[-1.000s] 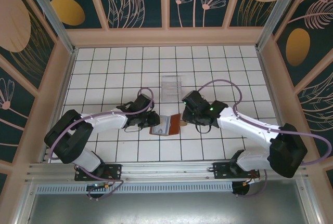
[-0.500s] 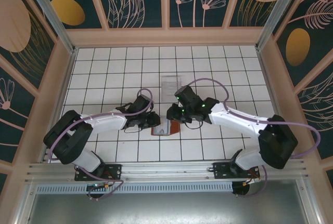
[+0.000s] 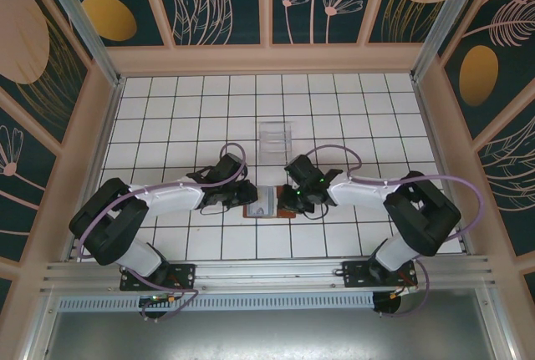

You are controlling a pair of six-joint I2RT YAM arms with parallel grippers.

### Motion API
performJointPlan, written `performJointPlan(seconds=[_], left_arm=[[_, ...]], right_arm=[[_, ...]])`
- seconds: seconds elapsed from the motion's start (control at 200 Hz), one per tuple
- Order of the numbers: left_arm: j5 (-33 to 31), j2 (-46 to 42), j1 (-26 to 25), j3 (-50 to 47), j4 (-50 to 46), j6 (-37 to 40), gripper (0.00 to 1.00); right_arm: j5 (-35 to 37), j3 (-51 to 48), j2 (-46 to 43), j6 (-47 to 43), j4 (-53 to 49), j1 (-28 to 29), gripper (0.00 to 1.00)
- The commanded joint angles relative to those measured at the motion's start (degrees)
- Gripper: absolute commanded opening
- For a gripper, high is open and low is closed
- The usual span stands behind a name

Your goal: Take the credit cards out of the card holder

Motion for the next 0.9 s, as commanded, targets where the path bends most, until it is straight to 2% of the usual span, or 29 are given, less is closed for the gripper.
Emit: performJointPlan(seconds=[0.0,0.205,0.345,0.505,0.701,0.896], left_arm=[[-3.54,1.95,-0.05,-0.79,-7.46,0.09,0.22],[-4.98,2.87,-0.06,-0.31,-8.29,0.35,0.22],[-7.17,2.71,-0.05,0.95,-10.66,1.39,0.22],[-5.80,2.00,0.01,1.27,-9.47,2.34,0.22],[-5.25,2.73,-0.03,2.08,-9.44,3.24,0.21],[-4.90,3.72,0.02,2.07,-8.96,3.44,0.20]], right_arm=[[1.41,-2.70,1.95,-1.01,2.11,-0.55,0.16],[2.84,-4.66,3.80,-0.62,1.85,-0.34,0.15],[6.06,-2.87,2.91,-0.89,-2.76,0.14,0.14],[7.21,1.47,0.49,-1.09,-6.48,1.09,0.14],[5.52,5.55,-3.32,-0.62,-6.21,1.29,0.15],[2.91,9.92,-2.71,-1.65,-5.22,1.22,0.16]])
